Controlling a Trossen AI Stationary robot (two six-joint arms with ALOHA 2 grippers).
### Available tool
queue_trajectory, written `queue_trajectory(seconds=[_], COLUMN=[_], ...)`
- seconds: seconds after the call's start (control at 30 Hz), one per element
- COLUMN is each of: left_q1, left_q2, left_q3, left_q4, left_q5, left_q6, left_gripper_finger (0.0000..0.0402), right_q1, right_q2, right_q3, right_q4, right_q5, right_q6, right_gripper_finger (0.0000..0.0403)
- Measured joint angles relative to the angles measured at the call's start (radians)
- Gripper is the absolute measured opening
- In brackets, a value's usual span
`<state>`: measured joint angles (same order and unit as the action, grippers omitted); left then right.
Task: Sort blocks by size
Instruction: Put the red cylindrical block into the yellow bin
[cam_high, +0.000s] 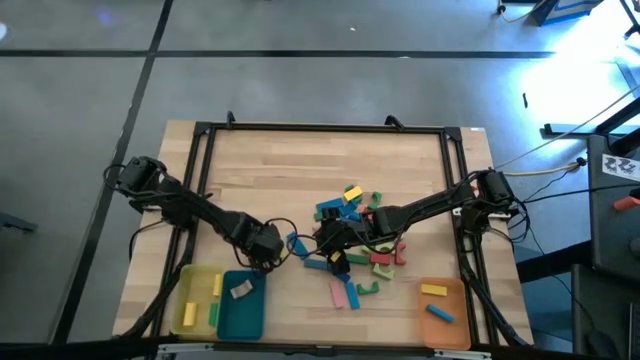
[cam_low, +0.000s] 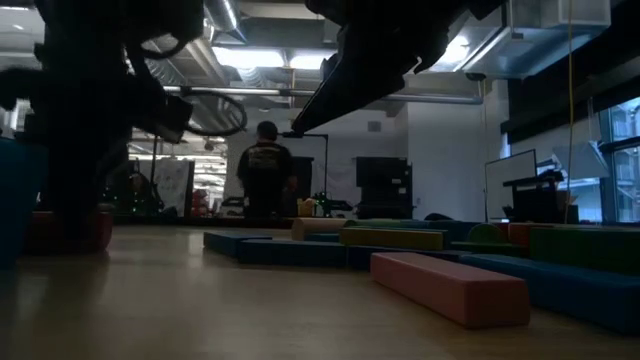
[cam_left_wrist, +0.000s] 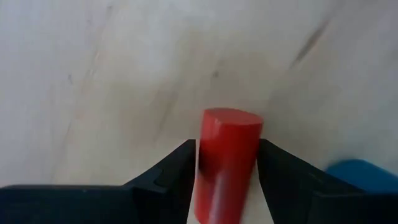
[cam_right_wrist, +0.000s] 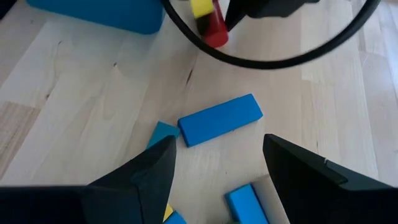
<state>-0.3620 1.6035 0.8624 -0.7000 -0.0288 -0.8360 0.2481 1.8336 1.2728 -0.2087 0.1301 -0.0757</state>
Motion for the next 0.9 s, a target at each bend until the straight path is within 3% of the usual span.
queue_trajectory(seconds=[0.27, 0.47, 0.57, 0.77, 0.9], left_q1=[0.026, 0.029, 0.03, 0.038, 0.062], left_q2=[-0.003, -0.004, -0.002, 0.002, 0.002], left_q3=[-0.056, -0.053, -0.043, -0.001, 0.037], left_q4=[0.089, 0.087, 0.078, 0.049, -0.002], left_q5=[0.007, 0.01, 0.009, -0.025, -0.058], left_q6=[0.04, 0.093, 0.093, 0.138, 0.168], left_gripper_finger=[0.0152, 0.0114, 0.0114, 0.0114, 0.0114], right_q1=[0.0, 0.0, 0.0, 0.0, 0.0], right_q2=[0.0, 0.0, 0.0, 0.0, 0.0], right_q3=[0.0, 0.0, 0.0, 0.0, 0.0], right_q4=[0.0, -0.004, -0.004, -0.004, -0.003], right_q5=[0.0, 0.0, 0.0, -0.005, -0.065], right_q6=[0.0, 0.0, 0.006, 0.101, 0.166], right_gripper_finger=[0.0243, 0.0243, 0.0243, 0.0243, 0.0243])
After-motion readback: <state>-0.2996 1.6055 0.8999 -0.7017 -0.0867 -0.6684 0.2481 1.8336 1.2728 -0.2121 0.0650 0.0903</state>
